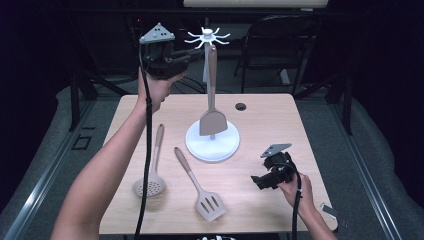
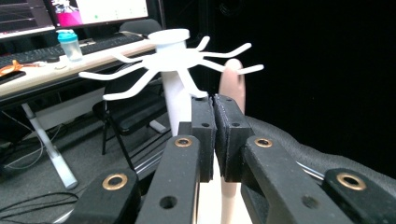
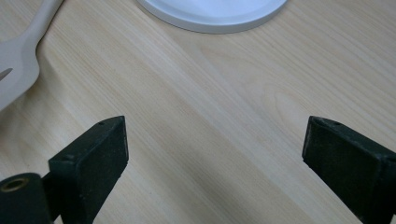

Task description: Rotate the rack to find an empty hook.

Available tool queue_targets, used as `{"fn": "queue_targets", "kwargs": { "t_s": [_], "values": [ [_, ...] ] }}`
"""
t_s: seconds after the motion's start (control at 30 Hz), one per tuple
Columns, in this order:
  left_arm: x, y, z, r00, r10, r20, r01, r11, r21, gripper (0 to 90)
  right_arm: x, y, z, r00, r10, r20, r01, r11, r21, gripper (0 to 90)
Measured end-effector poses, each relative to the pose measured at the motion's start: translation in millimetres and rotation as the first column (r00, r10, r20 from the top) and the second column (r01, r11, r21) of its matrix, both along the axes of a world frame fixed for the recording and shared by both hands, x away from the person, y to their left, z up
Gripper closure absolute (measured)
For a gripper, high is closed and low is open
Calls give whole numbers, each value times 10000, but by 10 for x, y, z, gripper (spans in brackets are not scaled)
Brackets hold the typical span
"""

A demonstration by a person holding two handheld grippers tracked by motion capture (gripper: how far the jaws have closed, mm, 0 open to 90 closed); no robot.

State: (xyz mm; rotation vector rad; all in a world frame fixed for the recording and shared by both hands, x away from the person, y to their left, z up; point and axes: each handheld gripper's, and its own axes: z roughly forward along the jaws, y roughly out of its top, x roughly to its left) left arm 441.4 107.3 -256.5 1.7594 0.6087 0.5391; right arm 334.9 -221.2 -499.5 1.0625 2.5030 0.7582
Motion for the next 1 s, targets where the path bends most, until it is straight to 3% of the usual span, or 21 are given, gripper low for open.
{"fn": "queue_targets", "kwargs": {
  "t_s": [0.07, 0.27, 0.37, 1.0],
  "values": [
    [5, -28, -7, 9999, 112, 41, -113, 9999, 111, 872, 2, -1, -1, 10000, -17, -6, 17, 10000, 9, 64],
    [4, -21, -22, 9999, -159, -36, 158, 9994, -312, 883, -2, -9, 0, 10000, -15, -1, 15, 10000, 5, 65],
    [-18, -28, -1, 9999, -153, 79, 155, 9995, -259, 884, 0, -6, -3, 10000, -15, -17, 15, 10000, 8, 65],
    [88, 71, 22, 9965, 838, 65, -836, 9963, -205, 900, 0, 5, -3, 10000, 1, -13, -1, 10000, -78, 66]
  ]
}}
